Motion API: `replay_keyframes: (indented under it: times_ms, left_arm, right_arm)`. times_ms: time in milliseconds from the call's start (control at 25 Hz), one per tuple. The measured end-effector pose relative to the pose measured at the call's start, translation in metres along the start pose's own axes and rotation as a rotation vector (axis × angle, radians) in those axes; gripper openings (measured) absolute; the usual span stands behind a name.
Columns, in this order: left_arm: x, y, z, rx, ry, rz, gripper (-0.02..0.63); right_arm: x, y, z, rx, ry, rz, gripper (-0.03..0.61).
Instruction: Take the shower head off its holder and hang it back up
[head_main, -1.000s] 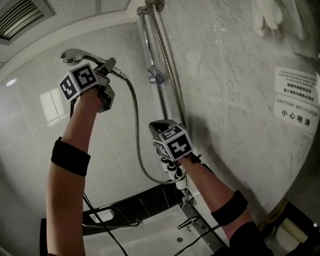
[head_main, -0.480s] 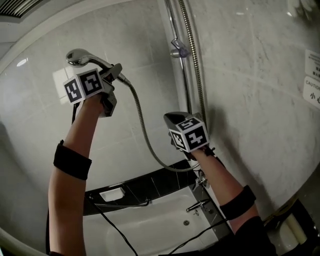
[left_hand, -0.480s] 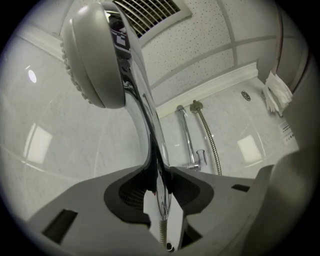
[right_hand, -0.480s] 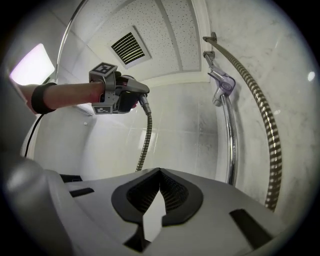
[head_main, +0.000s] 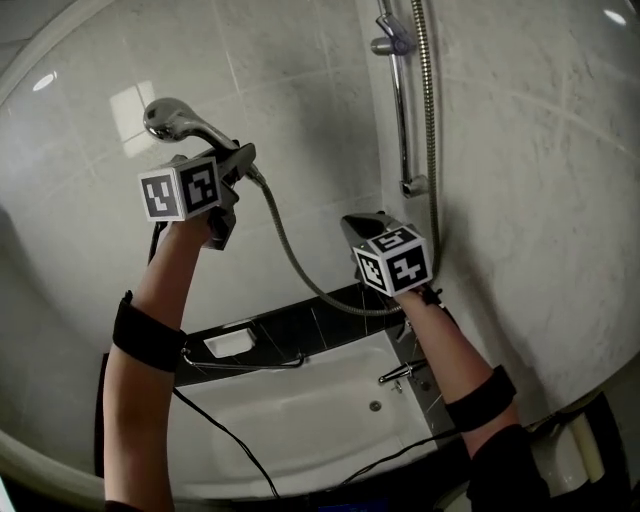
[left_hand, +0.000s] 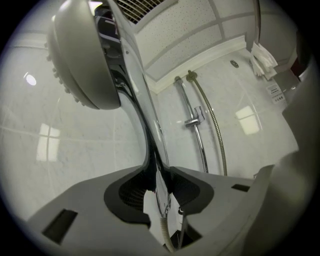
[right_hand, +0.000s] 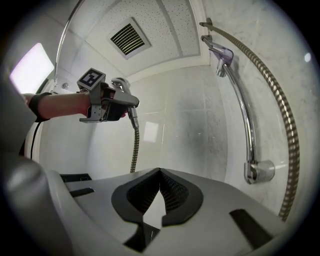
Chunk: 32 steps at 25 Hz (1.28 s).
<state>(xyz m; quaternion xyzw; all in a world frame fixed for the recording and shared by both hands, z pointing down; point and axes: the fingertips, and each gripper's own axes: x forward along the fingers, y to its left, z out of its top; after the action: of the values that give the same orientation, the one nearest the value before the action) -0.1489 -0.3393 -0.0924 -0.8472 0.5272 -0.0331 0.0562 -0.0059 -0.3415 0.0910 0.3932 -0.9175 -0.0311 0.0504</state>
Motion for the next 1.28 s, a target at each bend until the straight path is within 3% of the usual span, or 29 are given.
replay_keyframes:
  times_ms: [360,920,1280]
  left_arm:
    - [-0.026,0.012,-0.148,-0.047,0.13,0.041,0.124]
    - [-0.078,0.011,-0.385,-0.247,0.291,0.117,0.124]
    - [-0.095,-0.025,-0.532,-0.317,0.446,0.101,0.126]
  right_arm:
    - [0.014,0.031,-0.104,0.056,0.123,0.024,0.015]
    - [0.017,0.07,-0.276,0.185,0.336,0.055,0.015]
    - [0.006,0.112,-0.394,0.253,0.475,0.078,0.015]
